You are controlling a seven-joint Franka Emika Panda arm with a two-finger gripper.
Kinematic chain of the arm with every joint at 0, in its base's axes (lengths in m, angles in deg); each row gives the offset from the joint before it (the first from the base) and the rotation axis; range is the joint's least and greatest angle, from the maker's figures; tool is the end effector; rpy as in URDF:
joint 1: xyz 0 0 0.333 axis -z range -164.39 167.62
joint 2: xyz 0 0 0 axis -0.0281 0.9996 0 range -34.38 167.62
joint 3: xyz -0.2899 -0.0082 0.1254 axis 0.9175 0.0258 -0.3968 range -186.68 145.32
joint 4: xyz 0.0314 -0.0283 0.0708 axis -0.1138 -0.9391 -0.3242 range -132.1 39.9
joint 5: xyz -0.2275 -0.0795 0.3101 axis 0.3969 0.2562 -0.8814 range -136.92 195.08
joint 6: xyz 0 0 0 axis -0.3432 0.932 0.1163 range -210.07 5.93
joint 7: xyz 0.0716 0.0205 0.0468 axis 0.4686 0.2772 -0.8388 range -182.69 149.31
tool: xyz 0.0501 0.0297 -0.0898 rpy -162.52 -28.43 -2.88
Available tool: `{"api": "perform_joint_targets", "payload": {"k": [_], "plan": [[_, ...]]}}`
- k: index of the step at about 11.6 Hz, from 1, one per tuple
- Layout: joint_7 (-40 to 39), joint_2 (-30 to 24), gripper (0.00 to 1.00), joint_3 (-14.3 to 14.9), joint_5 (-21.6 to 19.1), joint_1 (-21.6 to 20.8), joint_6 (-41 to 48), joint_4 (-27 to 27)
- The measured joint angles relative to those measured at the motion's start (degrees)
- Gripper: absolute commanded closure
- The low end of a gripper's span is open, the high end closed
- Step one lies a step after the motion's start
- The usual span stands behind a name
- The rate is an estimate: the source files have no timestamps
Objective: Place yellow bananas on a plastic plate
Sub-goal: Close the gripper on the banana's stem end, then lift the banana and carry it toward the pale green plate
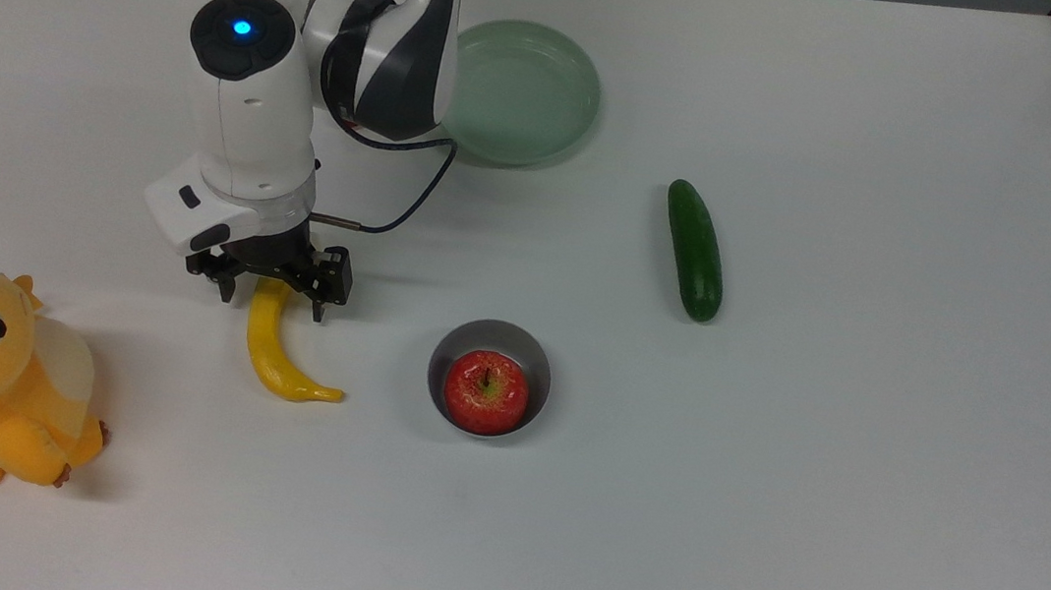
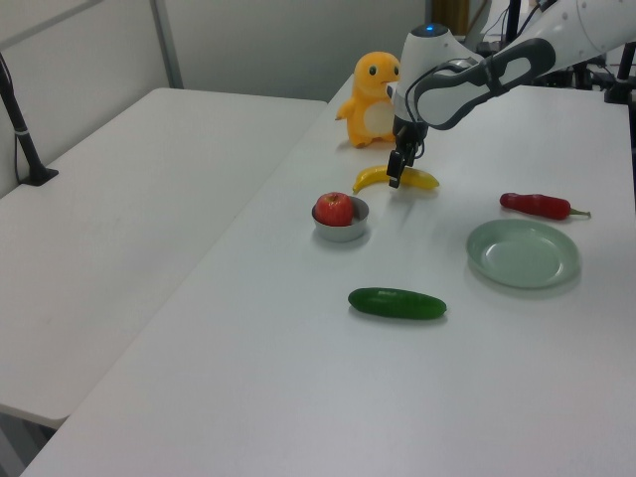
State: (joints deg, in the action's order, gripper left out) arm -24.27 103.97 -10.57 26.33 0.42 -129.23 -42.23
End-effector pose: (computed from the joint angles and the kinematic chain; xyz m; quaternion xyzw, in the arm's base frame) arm 0.7239 -0.0894 0.3078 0.9946 -0.0037 0.0923 0.0463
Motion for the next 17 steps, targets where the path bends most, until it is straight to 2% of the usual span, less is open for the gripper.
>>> {"api": "perform_joint_targets", "payload": {"k": [2, 4, 5, 6, 9, 13, 15, 17], "plan": [[0.0, 0.0, 0.52, 0.0, 0.0, 0.0, 0.0, 0.0], [0.0, 0.0, 0.85, 0.0, 0.1, 0.0, 0.0, 0.0], [-0.1, 0.1, 0.96, 0.0, 0.1, 0.0, 0.0, 0.0], [-0.1, 0.1, 1.00, 0.0, 0.2, 0.0, 0.0, 0.0], [-0.1, 0.1, 1.00, -0.2, 2.1, 0.0, 0.0, 0.1], [-0.1, -0.5, 1.00, -0.2, 2.1, 0.0, 0.0, 1.0], [-0.1, -3.1, 1.00, -0.2, 2.1, 0.1, 0.5, 1.4], [-0.1, -8.3, 0.99, -0.2, 2.1, 0.0, 6.1, 1.1]]}}
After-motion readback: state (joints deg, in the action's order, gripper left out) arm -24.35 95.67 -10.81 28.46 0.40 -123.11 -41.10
